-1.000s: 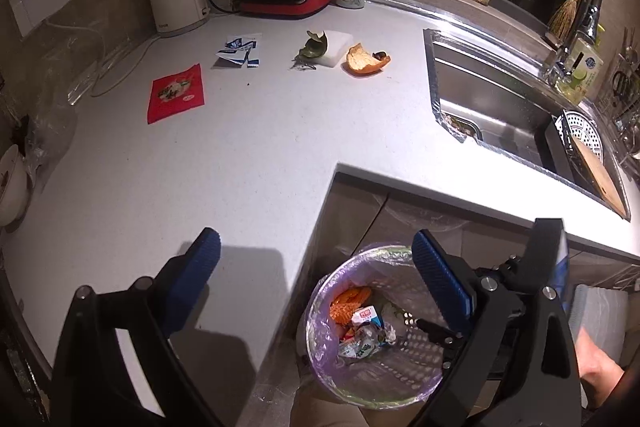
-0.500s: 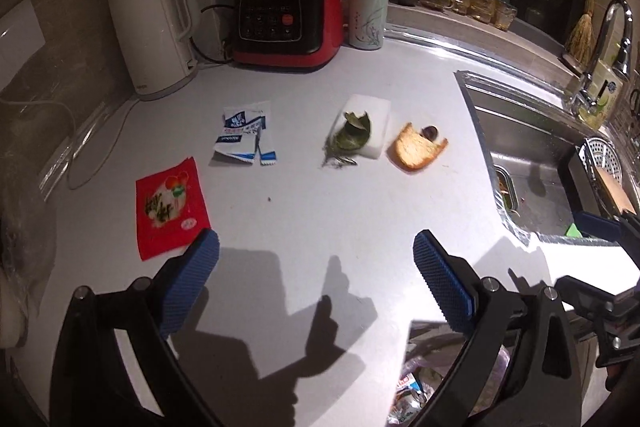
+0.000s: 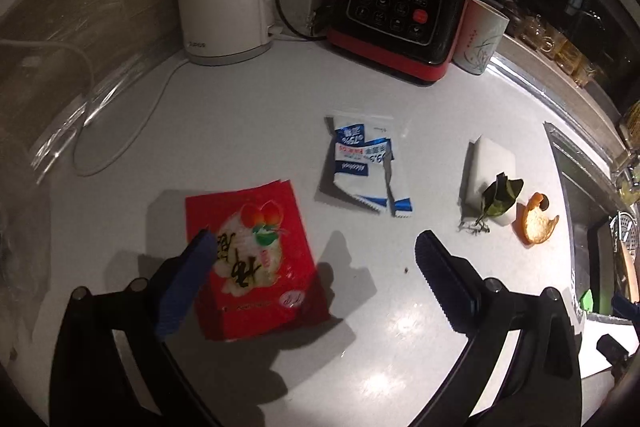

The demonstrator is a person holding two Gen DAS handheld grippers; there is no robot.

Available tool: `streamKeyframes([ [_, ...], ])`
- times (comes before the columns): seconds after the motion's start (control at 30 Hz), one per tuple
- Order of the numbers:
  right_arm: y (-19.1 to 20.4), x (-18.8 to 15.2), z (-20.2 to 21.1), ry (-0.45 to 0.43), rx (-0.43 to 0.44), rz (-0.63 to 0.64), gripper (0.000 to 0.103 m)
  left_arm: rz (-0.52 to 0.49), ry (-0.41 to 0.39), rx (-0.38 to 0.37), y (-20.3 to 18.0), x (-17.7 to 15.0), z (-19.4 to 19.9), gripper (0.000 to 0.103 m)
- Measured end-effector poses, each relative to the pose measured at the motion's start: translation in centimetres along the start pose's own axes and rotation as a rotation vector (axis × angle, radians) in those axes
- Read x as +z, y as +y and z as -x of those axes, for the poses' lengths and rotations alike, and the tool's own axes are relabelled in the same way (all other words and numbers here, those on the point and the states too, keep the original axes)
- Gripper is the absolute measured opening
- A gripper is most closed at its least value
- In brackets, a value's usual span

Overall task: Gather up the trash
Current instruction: 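Grasp the blue-and-white wipes packet with the left gripper while the right grasps the bread slice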

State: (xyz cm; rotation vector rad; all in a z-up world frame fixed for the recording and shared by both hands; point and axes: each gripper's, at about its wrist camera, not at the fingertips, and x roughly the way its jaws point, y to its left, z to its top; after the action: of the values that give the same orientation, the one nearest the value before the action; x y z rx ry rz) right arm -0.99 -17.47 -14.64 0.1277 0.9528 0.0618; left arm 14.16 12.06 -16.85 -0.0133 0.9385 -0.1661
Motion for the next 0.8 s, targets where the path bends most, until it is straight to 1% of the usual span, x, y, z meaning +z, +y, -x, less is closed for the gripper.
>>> streamKeyframes([
  [0.07,-0.3,0.2,-0.4,0.009,0.008,-0.003,0.089,-0.023,0.0,-0.012,-1.6,0.9,-1.1,0.095],
  [0.13,-0.6,0.3,-0.8,0.02,0.011,-0.001,0.089,-0.036,0.019,-0.028,-2.9,2.0,-2.6,0.095],
  [0.23,-1.2,0.5,-1.3,0.033,0.011,0.004,0.089,-0.061,0.039,-0.03,-4.7,3.1,-4.8,0.095],
  [0.33,-1.9,0.8,-1.6,0.033,0.015,-0.004,0.089,-0.069,0.078,-0.033,-5.9,3.8,-6.9,0.095],
  [0.4,-2.3,1.0,-1.7,0.032,0.015,-0.012,0.089,-0.08,0.089,-0.029,-6.4,4.1,-7.9,0.095],
  [0.47,-2.6,1.3,-1.9,0.03,0.018,-0.02,0.089,-0.09,0.095,-0.017,-6.8,4.3,-8.5,0.091],
  [0.5,-2.8,1.4,-2.1,0.033,0.019,-0.023,0.089,-0.086,0.096,-0.013,-6.8,4.3,-8.7,0.082],
  [0.53,-2.9,1.6,-2.2,0.035,0.02,-0.024,0.089,-0.081,0.1,-0.014,-6.7,4.3,-8.9,0.066],
  [0.57,-2.9,1.8,-2.4,0.034,0.023,-0.023,0.089,-0.07,0.114,-0.022,-6.5,4.3,-9.3,0.057],
  [0.6,-2.9,2.0,-2.6,0.034,0.025,-0.021,0.089,-0.056,0.132,-0.037,-6.3,4.3,-9.7,0.039],
  [0.63,-2.8,2.2,-2.7,0.033,0.026,-0.018,0.089,-0.049,0.121,-0.033,-6.1,4.2,-9.6,0.031],
  [0.73,-2.6,3.0,-3.2,0.019,0.034,-0.009,0.089,-0.058,0.123,-0.04,-5.9,4.1,-9.6,0.015],
  [0.77,-2.5,3.3,-3.4,0.015,0.035,-0.005,0.089,-0.059,0.127,-0.05,-5.8,4.1,-9.6,0.013],
  [0.8,-2.5,3.6,-3.7,0.012,0.034,-0.001,0.089,-0.061,0.131,-0.056,-5.8,4.1,-9.6,0.007],
])
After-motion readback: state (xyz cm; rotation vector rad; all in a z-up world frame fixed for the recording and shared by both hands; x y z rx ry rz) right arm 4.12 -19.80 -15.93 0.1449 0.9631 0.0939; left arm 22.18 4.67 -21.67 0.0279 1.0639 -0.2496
